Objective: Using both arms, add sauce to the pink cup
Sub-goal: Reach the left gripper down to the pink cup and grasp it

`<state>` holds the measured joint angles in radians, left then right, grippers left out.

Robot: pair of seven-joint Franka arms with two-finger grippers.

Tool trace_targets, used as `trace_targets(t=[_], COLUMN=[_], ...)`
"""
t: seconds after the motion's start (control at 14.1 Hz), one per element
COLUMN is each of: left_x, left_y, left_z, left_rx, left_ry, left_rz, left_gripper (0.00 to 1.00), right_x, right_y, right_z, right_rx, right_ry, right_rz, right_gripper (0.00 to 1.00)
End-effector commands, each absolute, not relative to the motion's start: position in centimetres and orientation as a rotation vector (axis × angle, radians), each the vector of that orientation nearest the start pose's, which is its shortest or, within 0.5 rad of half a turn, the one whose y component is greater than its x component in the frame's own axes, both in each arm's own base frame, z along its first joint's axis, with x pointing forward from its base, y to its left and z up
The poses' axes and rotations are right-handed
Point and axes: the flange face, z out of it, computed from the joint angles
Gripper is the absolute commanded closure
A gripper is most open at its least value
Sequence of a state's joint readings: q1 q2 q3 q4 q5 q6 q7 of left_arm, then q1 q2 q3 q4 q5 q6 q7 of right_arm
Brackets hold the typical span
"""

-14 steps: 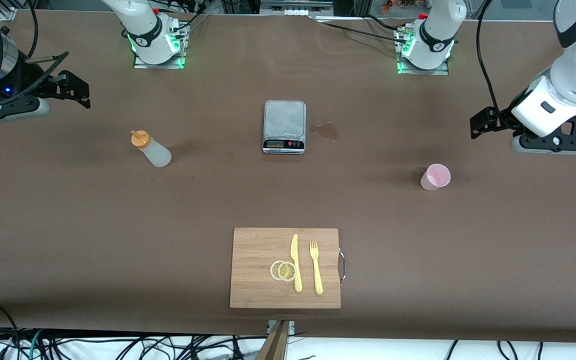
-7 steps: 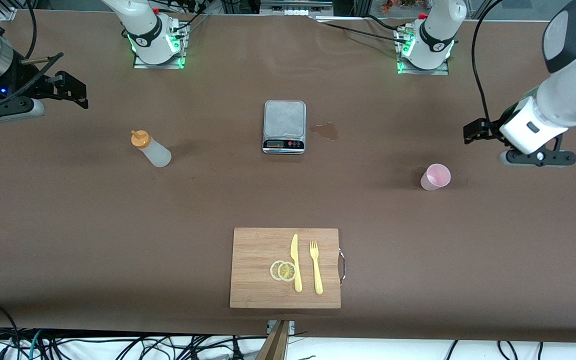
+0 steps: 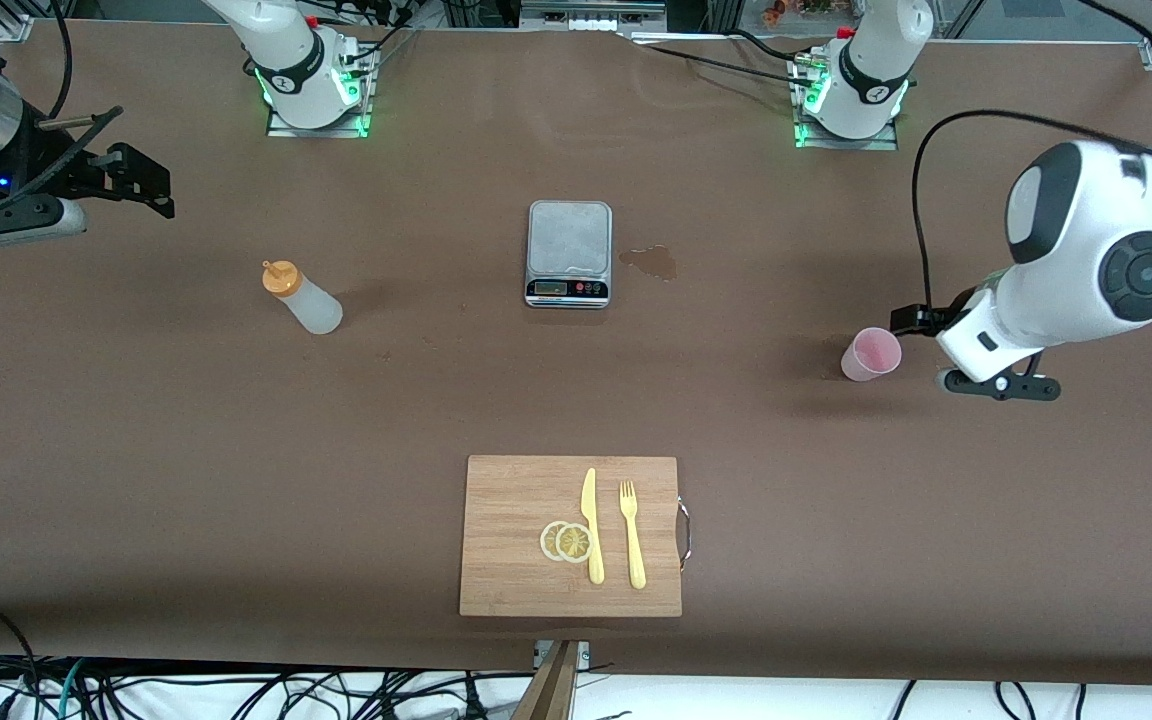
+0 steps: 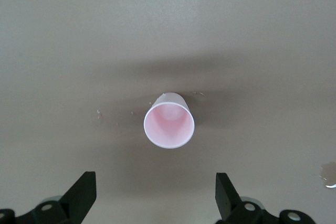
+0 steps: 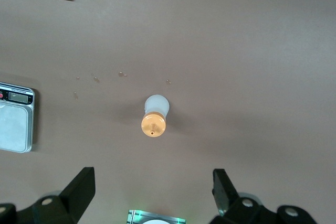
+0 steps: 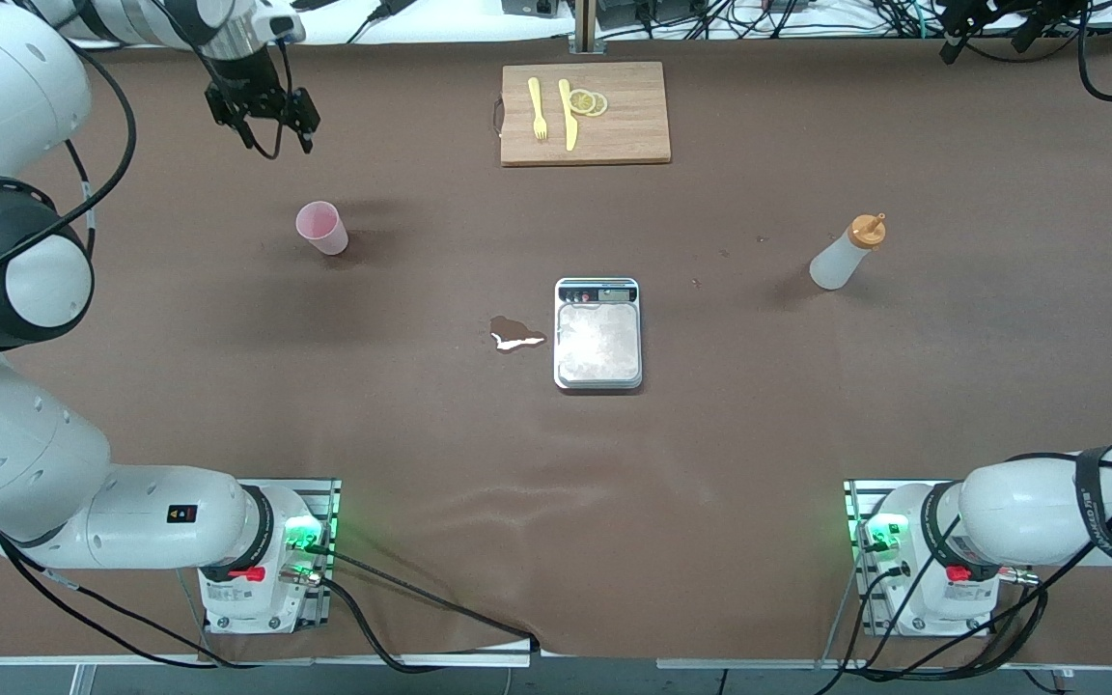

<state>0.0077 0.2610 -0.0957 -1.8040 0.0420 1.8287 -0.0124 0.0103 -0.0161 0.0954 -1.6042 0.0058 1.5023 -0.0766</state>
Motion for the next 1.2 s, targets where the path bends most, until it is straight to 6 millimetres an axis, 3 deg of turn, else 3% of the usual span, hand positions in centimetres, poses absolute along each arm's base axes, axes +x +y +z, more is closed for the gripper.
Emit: trace_targets(t=[0.0,0.21,0.42,0.64,0.92,1.06,1.13], left_x=[58.2,57.2,57.4,57.6,57.0,57.3,57.4], left_y=[-3.8,-3.7,-3.0,-2.8,-1.9,-0.7,-0.5], left_z=[36.3,33.1,31.0,29.7,26.1,24.4,23.9], left_rx=[-3.082,-3.089,-3.095,-3.089,-3.082,-3.081,-3.075], left_ry=[0.212,0.308,0.329,0.462,0.597,0.655,0.689], left_rz=[0.323,0.268,0.264,0.265,0.229,0.211,0.201], left_gripper=[0.0,0.0,0.0,0.0,0.01,0.02,0.11], right_x=[53.8,53.9,53.9,53.9,53.9,53.9,53.9], right_y=[5.8,5.8,5.8,5.8,5.8,5.8,5.8], right_z=[61.7,61.6,61.6,61.6,61.6,61.5,61.5], right_rx=[-3.106,-3.106,-3.106,-3.106,-3.106,-3.106,-3.106], right_ry=[-0.259,-0.259,-0.259,-0.259,-0.259,-0.259,-0.259], right_rz=[0.128,0.13,0.13,0.13,0.132,0.135,0.135], right_gripper=[0.0,0.0,0.0,0.0,0.0,0.0,0.0])
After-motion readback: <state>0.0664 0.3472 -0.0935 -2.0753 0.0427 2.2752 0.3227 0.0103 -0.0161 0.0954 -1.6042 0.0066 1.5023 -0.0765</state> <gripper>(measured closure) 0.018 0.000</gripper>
